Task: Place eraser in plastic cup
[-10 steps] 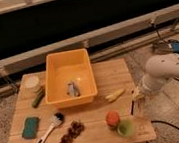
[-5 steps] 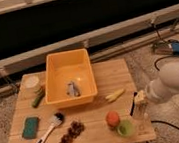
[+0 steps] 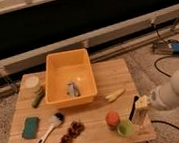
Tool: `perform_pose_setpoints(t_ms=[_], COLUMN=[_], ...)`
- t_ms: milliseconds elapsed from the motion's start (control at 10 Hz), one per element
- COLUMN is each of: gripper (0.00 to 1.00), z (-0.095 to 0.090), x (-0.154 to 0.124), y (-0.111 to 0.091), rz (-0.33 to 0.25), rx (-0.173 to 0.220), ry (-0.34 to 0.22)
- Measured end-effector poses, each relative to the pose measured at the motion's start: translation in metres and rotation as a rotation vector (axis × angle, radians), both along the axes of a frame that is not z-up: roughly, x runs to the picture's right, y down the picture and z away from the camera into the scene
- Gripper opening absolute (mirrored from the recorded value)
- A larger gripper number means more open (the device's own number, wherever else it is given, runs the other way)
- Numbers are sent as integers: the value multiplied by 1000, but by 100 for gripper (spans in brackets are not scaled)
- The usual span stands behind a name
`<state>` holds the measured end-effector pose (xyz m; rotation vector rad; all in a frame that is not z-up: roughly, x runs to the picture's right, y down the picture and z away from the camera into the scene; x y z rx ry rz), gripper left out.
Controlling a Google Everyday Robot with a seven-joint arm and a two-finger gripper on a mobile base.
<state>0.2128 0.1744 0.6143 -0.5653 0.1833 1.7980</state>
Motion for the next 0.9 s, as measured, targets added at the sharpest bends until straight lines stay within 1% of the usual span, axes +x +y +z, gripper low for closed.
perform_pose_setpoints(t_ms=[100, 200, 500, 700, 900], gripper=[0, 0, 0, 0, 0], z=[-3, -4, -1, 1, 8], x=[-15, -24, -41, -49, -57], y=[8, 13, 24, 28, 29], rz=[-25, -39, -73, -84, -91], rx=[-16, -29, -66, -78, -83], ry=[-35, -54, -95, -108, -107])
